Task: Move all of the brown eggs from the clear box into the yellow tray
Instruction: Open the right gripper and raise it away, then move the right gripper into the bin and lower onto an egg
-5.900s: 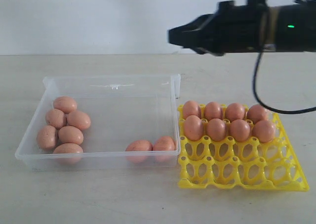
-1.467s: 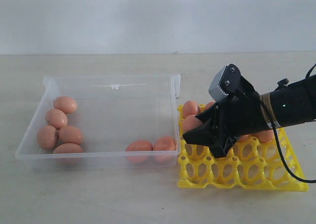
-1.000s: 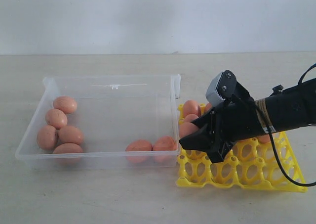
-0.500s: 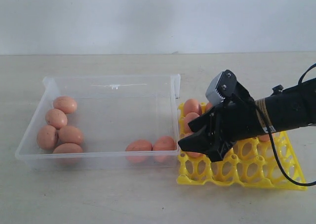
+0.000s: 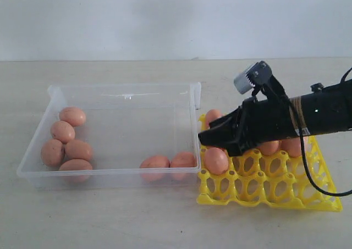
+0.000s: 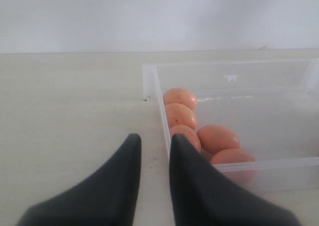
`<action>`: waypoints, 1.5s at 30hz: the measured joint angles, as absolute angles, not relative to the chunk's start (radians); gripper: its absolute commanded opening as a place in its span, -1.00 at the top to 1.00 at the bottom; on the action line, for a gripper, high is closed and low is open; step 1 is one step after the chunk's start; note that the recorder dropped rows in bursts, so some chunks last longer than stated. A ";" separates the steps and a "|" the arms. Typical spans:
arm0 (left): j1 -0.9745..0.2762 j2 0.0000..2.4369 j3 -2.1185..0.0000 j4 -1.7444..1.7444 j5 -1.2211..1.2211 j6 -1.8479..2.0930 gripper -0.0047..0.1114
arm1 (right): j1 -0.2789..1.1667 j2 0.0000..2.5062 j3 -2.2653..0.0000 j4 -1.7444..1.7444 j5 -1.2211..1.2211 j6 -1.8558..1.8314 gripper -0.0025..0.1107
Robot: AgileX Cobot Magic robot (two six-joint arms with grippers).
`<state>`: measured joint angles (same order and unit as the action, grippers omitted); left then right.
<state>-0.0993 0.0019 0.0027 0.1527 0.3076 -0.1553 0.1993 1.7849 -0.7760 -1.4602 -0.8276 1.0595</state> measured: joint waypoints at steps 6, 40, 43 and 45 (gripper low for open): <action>-0.099 0.002 0.003 0.153 0.308 -0.155 0.55 | 0.203 1.684 -0.776 -1.244 -0.859 1.065 0.96; -0.099 0.002 0.003 0.153 0.308 -0.155 0.55 | 0.866 2.380 -2.396 0.182 1.196 -0.093 0.96; -0.099 0.002 0.003 0.153 0.308 -0.155 0.55 | 0.866 2.447 -2.448 0.195 1.208 -0.096 0.92; -0.099 0.002 0.003 0.153 0.308 -0.155 0.55 | 0.866 2.475 -2.454 0.195 1.212 -0.105 0.75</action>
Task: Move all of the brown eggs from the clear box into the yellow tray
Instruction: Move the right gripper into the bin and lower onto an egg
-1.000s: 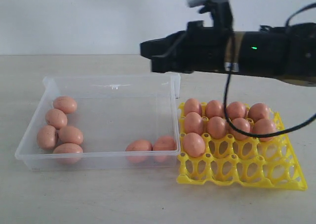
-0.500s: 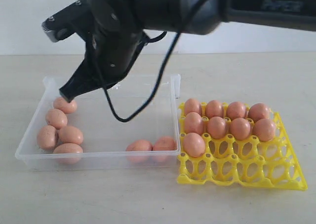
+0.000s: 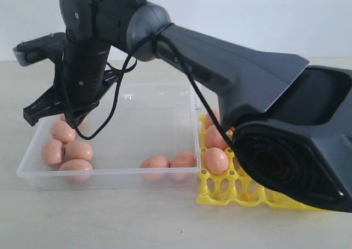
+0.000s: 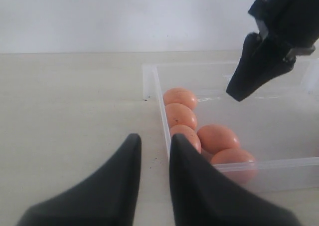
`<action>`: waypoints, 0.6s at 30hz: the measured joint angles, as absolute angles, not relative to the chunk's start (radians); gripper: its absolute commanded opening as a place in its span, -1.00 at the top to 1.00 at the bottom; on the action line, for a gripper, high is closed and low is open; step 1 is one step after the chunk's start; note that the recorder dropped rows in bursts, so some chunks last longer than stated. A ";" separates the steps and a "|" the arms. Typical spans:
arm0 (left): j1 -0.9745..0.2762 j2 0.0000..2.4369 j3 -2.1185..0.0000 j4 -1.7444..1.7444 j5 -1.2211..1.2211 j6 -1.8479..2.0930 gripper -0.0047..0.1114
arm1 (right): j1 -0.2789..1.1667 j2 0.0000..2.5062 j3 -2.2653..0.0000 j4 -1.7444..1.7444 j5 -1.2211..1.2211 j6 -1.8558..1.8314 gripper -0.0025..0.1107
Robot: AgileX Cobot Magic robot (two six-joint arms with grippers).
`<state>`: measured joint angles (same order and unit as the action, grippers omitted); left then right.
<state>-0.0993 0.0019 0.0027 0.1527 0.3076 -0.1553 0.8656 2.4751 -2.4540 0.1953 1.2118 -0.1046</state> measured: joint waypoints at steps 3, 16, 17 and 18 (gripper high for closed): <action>-0.099 0.002 0.003 0.153 0.308 -0.155 0.55 | 0.866 2.499 -2.454 0.195 1.219 -0.139 0.31; -0.099 0.002 0.003 0.153 0.308 -0.155 0.55 | 0.866 2.574 -2.461 0.188 1.179 -0.164 -0.23; -0.099 0.002 0.003 0.153 0.308 -0.155 0.55 | 0.866 2.583 -2.461 0.183 1.176 -0.167 -0.23; -0.099 0.002 0.003 0.153 0.308 -0.155 0.55 | 0.866 2.589 -2.461 0.172 1.169 -0.167 -0.23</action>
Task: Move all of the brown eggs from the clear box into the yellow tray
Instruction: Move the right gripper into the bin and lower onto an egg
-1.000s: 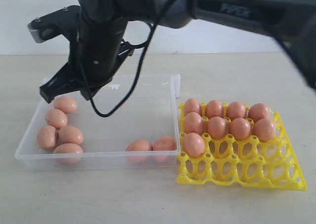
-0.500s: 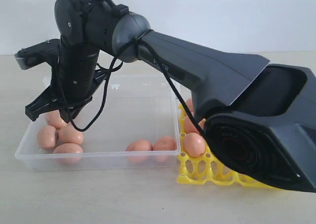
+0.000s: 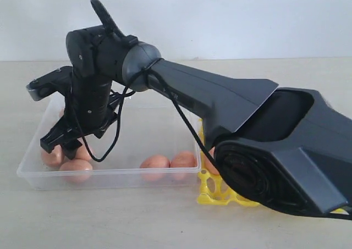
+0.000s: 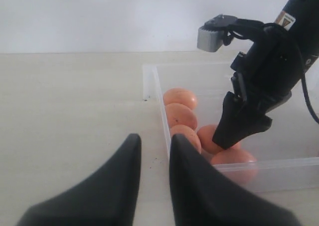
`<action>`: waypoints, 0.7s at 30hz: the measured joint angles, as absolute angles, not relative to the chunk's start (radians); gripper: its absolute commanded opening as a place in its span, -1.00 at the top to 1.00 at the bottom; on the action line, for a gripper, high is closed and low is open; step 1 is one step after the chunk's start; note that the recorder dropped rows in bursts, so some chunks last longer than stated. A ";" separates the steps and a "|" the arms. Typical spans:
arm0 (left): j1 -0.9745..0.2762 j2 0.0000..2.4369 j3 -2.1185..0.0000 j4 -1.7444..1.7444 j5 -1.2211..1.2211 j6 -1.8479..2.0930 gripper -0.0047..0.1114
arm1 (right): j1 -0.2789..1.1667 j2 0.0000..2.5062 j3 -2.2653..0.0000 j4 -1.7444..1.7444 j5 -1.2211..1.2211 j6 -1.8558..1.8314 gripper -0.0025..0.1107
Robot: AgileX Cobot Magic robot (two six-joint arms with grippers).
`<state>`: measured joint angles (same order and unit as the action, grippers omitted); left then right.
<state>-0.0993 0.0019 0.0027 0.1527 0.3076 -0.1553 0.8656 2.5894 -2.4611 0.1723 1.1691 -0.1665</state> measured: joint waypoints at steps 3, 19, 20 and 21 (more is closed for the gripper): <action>-0.099 0.002 0.003 0.153 0.308 -0.155 0.55 | 0.866 2.606 -2.461 0.158 1.137 -0.167 -0.23; -0.099 0.002 0.003 0.153 0.308 -0.155 0.55 | 0.865 2.652 -2.461 0.143 1.024 -0.156 0.96; -0.099 0.002 0.003 0.153 0.308 -0.155 0.55 | 0.865 2.652 -2.461 0.143 1.024 -0.152 0.96; -0.099 0.002 0.003 0.153 0.308 -0.155 0.55 | 0.865 2.652 -2.461 0.143 1.022 -0.148 0.96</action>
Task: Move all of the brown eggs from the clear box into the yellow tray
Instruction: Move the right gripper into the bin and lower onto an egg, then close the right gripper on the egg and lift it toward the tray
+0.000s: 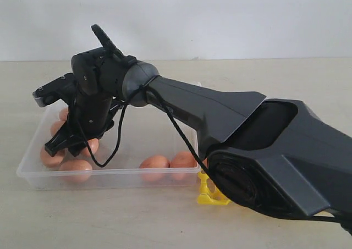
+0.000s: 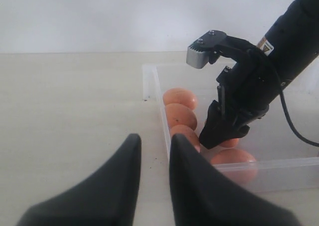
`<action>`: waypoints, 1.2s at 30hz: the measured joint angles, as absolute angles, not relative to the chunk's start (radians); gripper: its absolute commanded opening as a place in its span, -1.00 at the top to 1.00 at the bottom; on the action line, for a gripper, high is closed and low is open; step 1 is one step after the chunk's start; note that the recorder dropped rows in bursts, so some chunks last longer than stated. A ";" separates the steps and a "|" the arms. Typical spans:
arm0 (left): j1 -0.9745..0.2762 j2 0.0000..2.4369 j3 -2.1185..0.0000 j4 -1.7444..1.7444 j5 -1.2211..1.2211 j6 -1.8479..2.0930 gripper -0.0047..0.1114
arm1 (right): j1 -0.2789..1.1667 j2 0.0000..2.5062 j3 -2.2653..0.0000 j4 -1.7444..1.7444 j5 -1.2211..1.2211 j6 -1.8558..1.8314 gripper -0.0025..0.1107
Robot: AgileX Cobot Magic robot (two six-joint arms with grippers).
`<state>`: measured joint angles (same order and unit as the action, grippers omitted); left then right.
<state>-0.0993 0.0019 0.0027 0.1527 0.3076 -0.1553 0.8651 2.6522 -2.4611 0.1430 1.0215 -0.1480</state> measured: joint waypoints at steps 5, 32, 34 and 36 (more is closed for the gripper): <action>-0.099 0.002 0.003 0.153 0.308 -0.155 0.55 | 0.863 2.652 -2.461 0.143 1.010 -0.119 0.96; -0.099 0.002 0.003 0.153 0.308 -0.155 0.55 | 0.985 2.467 -2.461 -0.320 0.804 0.340 0.96; -0.099 0.002 0.003 0.153 0.308 -0.155 0.55 | 0.985 2.447 -2.461 -0.307 0.802 0.325 0.96; -0.099 0.002 0.003 0.153 0.308 -0.155 0.55 | 0.983 2.425 -2.461 -0.258 0.793 0.316 0.96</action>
